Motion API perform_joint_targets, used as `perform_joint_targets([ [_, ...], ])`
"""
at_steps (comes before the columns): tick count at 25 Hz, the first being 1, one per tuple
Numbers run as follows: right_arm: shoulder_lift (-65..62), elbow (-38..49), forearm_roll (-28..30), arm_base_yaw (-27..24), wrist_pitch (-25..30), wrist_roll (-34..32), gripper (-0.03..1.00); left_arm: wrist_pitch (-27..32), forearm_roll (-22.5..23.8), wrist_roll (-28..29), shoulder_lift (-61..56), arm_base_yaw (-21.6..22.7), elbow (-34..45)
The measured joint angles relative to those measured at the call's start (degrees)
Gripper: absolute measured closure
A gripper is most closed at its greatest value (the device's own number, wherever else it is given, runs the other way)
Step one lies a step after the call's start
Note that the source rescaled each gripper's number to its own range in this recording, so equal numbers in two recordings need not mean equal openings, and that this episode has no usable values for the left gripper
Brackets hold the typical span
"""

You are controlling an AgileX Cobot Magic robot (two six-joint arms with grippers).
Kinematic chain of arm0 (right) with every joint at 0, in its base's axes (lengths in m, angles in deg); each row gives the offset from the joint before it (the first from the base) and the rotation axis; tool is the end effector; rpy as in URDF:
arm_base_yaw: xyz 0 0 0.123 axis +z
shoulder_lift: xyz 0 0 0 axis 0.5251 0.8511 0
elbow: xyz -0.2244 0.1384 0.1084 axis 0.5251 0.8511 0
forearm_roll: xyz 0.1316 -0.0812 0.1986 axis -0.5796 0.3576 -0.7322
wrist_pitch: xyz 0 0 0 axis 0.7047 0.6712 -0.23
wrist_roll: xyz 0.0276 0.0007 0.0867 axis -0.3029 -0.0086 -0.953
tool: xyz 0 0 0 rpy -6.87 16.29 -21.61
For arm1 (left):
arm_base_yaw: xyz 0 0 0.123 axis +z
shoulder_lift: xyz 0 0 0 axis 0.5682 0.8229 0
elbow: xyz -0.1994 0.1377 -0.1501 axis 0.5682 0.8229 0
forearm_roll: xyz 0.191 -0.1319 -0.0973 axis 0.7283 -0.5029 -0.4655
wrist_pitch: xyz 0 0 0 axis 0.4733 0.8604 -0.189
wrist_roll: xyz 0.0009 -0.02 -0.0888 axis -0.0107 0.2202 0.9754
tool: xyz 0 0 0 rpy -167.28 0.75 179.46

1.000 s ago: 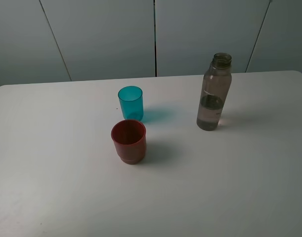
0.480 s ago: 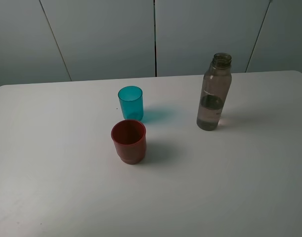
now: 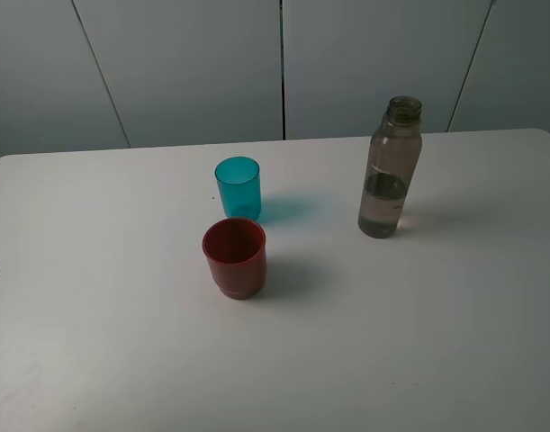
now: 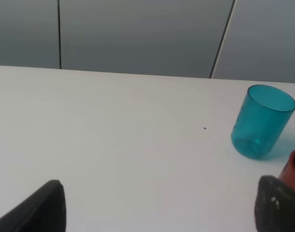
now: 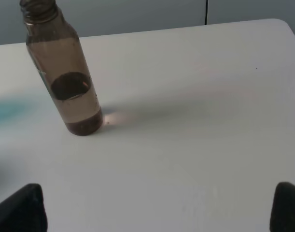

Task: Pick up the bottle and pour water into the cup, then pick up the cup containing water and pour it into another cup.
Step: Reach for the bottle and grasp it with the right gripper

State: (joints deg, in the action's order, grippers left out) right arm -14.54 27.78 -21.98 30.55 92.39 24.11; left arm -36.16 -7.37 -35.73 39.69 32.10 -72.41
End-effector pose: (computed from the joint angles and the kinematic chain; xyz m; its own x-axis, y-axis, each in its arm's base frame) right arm -0.0069 0.0032 0.2754 -0.4848 0.0801 -0.8710 0.0234 0.9966 0.0786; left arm 0.0532 -0.0123 0.1856 -0.2467 -0.1711 -0.9539 0.1070 0.9735 -0.2023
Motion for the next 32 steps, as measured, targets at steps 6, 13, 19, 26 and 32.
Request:
perform_joint_targets([
  [6, 12.5, -0.7, 0.1, 0.0, 1.1, -0.1, -0.03, 0.0, 0.0, 0.0, 0.0, 0.0, 0.0],
  [13, 29.0, -7.2, 0.1, 0.0, -3.7, 0.0, -0.03, 0.0, 0.0, 0.0, 0.0, 0.0, 0.0],
  [19, 35.4, -3.6, -0.3, 0.4, -31.6, -7.3, -0.03, 0.0, 0.0, 0.0, 0.0, 0.0, 0.0],
  [26, 35.8, 15.5, -0.3, 9.6, -63.4, -15.9, -0.03, 0.0, 0.0, 0.0, 0.0, 0.0, 0.0],
  [32, 36.8, 21.3, -0.3, 14.3, -69.9, -16.9, -0.03, 0.0, 0.0, 0.0, 0.0, 0.0, 0.0],
])
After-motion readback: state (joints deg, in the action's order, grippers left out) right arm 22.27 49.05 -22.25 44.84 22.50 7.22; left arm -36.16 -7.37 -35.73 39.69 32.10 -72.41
